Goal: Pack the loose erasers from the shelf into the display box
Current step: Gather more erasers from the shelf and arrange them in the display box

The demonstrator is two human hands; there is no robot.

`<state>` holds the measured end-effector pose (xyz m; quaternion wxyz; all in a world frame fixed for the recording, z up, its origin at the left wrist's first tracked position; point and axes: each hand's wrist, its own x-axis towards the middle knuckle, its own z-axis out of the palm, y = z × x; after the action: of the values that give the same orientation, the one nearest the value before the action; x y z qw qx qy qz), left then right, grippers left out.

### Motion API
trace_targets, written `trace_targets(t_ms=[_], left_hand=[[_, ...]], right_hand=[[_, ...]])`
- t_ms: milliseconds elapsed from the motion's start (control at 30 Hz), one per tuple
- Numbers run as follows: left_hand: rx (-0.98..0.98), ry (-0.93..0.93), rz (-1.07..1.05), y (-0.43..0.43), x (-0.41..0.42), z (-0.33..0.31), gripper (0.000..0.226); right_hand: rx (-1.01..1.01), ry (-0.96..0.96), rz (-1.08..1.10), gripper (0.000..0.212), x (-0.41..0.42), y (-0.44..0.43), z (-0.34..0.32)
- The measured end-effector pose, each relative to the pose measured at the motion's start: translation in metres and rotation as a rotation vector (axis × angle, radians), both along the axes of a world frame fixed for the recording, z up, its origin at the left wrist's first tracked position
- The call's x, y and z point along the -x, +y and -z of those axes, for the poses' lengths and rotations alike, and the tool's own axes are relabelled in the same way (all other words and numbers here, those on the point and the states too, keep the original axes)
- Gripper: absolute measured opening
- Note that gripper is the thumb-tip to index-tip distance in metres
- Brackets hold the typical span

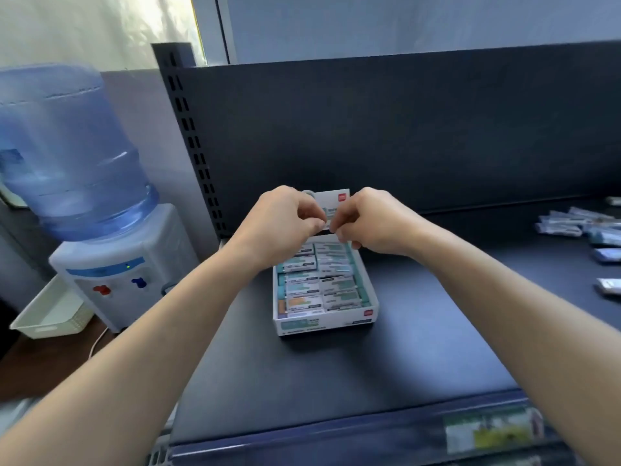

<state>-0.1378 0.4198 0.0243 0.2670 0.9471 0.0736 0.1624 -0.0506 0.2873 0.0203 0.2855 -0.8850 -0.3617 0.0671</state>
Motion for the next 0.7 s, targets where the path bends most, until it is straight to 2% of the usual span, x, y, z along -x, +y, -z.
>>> trace_targets(t_ms=[200, 533, 700], left_hand=[[-0.031, 0.05, 0.142, -0.087, -0.029, -0.011, 0.014], [-0.033, 0.13, 0.325, -0.249, -0.099, -0.002, 0.011], [-0.042, 0.154, 0.321, -0.299, -0.126, 0.008, 0.011]], right_hand=[[0.079, -0.146, 0.153, 0.016, -0.021, -0.092, -0.008], [0.142, -0.134, 0.467, 0.022, -0.067, -0.289, -0.009], [0.137, -0.158, 0.556, 0.021, -0.086, -0.354, -0.001]])
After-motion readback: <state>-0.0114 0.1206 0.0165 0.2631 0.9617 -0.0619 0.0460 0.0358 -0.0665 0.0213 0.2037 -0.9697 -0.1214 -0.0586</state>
